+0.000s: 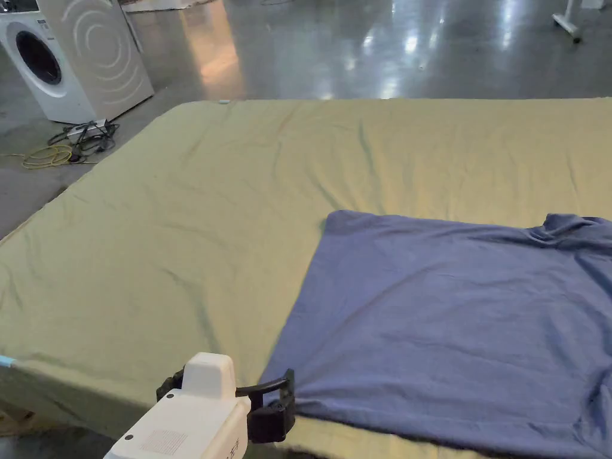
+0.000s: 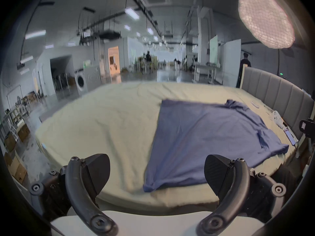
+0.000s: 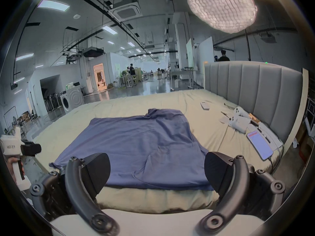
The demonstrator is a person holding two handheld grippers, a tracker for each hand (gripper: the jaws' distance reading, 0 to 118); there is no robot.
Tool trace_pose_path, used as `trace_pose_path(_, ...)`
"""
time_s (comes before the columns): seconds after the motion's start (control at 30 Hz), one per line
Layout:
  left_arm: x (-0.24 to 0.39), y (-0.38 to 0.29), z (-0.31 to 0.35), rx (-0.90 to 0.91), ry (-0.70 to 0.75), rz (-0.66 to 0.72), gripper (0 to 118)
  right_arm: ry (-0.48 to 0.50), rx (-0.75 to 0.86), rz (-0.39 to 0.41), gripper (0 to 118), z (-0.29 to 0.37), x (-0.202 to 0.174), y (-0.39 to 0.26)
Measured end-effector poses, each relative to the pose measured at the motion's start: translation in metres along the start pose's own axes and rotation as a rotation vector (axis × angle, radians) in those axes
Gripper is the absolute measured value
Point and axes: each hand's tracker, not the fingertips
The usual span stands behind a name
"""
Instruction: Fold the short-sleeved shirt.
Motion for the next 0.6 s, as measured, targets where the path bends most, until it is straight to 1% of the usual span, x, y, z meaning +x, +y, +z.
trace_pose_path(0.03,-0.006,-0.003,-0.007,-0.043,-0.033,0.012,98,-0.001,-0.015,-0.007,108,-0.002,0.002,-0.002)
trace_pose_path(0.07,-0.011,-0.008,-0.014,-0.065,-0.066,0.028,98,-0.001,-0.026,-0.012,108,-0.003,0.003,-0.003)
trace_pose_path(0.13,-0.015,-0.016,-0.026,-0.100,-0.086,0.000,96,-0.003,-0.042,-0.026,108,-0.005,0.006,-0.006)
trace_pose_path(0.23,-0.014,-0.027,-0.042,-0.116,-0.072,-0.109,95,-0.017,-0.061,-0.042,108,-0.008,0.008,-0.009)
trace_pose_path(0.33,-0.016,-0.033,-0.062,-0.165,-0.110,-0.116,95,-0.031,-0.065,-0.055,108,-0.008,0.010,-0.011)
trace_pose_path(0.37,-0.017,-0.034,-0.067,-0.172,-0.109,-0.121,89,-0.036,-0.062,-0.059,108,-0.008,0.010,-0.011)
trace_pose_path(0.43,-0.017,-0.035,-0.076,-0.199,-0.097,-0.118,72,-0.039,-0.059,-0.065,108,-0.005,0.011,-0.011)
trace_pose_path(0.47,-0.018,-0.035,-0.079,-0.209,-0.107,-0.108,66,-0.044,-0.057,-0.069,108,-0.004,0.012,-0.011)
trace_pose_path(0.5,-0.017,-0.038,-0.080,-0.210,-0.125,-0.094,66,-0.050,-0.055,-0.073,108,-0.003,0.014,-0.011)
trace_pose_path(0.53,-0.015,-0.039,-0.080,-0.202,-0.113,-0.101,65,-0.053,-0.054,-0.077,108,-0.002,0.015,-0.011)
trace_pose_path(0.57,-0.014,-0.039,-0.079,-0.198,-0.116,-0.110,59,-0.056,-0.055,-0.081,108,-0.001,0.017,-0.011)
trace_pose_path(0.6,-0.013,-0.038,-0.077,-0.191,-0.128,-0.129,50,-0.065,-0.058,-0.086,108,0.000,0.019,-0.011)
